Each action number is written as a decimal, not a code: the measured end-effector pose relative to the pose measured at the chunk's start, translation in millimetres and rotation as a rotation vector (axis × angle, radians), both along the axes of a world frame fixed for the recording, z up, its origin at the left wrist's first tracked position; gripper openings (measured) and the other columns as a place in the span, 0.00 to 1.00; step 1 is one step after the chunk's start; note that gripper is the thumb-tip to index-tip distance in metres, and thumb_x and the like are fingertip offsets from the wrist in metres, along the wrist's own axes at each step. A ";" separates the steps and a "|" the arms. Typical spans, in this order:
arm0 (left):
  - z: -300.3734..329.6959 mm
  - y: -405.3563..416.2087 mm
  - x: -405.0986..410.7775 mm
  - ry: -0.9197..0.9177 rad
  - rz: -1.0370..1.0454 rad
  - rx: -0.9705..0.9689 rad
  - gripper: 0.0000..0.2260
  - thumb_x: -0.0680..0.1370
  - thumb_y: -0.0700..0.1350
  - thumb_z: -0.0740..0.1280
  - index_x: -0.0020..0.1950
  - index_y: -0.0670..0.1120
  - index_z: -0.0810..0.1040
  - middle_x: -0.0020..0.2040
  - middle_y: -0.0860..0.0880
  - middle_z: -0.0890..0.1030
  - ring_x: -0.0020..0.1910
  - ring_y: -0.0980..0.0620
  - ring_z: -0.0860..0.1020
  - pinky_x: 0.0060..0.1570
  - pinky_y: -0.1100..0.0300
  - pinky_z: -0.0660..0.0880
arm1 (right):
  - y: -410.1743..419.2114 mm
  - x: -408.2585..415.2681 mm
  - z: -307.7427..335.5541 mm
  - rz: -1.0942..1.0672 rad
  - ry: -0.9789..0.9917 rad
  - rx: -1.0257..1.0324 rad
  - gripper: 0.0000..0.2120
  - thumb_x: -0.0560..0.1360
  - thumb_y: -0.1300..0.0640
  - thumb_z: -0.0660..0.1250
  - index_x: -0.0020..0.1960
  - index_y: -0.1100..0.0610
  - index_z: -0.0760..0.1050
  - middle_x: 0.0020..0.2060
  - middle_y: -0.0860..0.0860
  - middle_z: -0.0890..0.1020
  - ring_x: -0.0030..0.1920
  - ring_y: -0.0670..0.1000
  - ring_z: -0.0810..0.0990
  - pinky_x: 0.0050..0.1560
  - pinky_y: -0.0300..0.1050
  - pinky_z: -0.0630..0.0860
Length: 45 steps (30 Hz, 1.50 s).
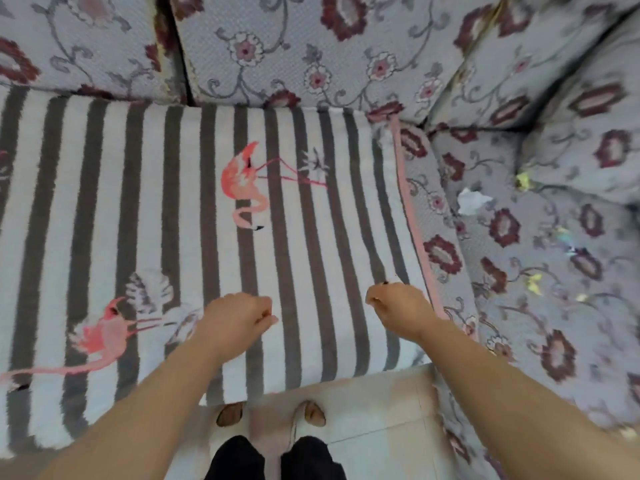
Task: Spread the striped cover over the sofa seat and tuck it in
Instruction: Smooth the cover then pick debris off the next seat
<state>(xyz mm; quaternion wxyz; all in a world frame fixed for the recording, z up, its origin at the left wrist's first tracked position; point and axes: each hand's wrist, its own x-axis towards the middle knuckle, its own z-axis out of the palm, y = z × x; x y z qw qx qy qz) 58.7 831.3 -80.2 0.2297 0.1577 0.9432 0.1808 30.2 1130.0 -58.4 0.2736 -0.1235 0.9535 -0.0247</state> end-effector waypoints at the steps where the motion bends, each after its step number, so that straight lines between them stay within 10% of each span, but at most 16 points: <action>1: 3.6 7.2 -3.0 0.006 -0.025 0.005 0.11 0.79 0.57 0.59 0.44 0.52 0.75 0.36 0.53 0.78 0.37 0.52 0.76 0.36 0.57 0.73 | 7.5 5.4 0.0 -0.033 0.004 -0.013 0.12 0.78 0.59 0.56 0.55 0.53 0.76 0.47 0.54 0.81 0.47 0.57 0.78 0.42 0.45 0.73; 16: -17.0 250.6 -112.6 0.006 -0.169 0.046 0.09 0.79 0.50 0.60 0.42 0.49 0.74 0.37 0.52 0.78 0.39 0.49 0.76 0.38 0.56 0.73 | 191.1 20.2 -45.9 -0.678 0.032 -0.176 0.13 0.78 0.59 0.57 0.55 0.56 0.78 0.49 0.53 0.83 0.49 0.56 0.80 0.44 0.45 0.75; 27: -101.5 413.3 -209.9 -0.180 0.378 -0.226 0.21 0.76 0.51 0.66 0.61 0.39 0.68 0.55 0.39 0.77 0.54 0.38 0.77 0.47 0.50 0.73 | 227.6 -32.3 -132.4 -0.593 -0.248 -0.234 0.09 0.75 0.56 0.61 0.54 0.57 0.69 0.40 0.54 0.78 0.39 0.55 0.76 0.37 0.46 0.73; 32: -124.0 423.0 -217.6 -0.143 0.402 -0.287 0.07 0.77 0.41 0.63 0.50 0.38 0.72 0.50 0.37 0.79 0.49 0.38 0.78 0.42 0.53 0.70 | 236.8 -37.4 -144.8 -0.472 -0.336 -0.322 0.04 0.75 0.64 0.60 0.45 0.58 0.74 0.39 0.54 0.77 0.42 0.57 0.79 0.41 0.47 0.75; 41: -110.1 457.8 -235.3 -0.050 0.258 -0.213 0.09 0.78 0.45 0.60 0.47 0.38 0.71 0.45 0.39 0.78 0.44 0.39 0.77 0.44 0.49 0.75 | 336.1 -61.2 -129.1 -0.570 -0.033 -0.243 0.03 0.78 0.63 0.60 0.50 0.57 0.72 0.40 0.53 0.80 0.37 0.52 0.78 0.38 0.48 0.80; 45: -102.5 516.8 -249.6 0.012 0.121 -0.057 0.09 0.78 0.41 0.61 0.55 0.39 0.74 0.49 0.41 0.79 0.47 0.40 0.79 0.48 0.49 0.77 | 424.4 -61.6 -125.3 -0.560 0.243 0.092 0.19 0.71 0.63 0.69 0.60 0.55 0.71 0.56 0.55 0.75 0.54 0.54 0.73 0.56 0.51 0.75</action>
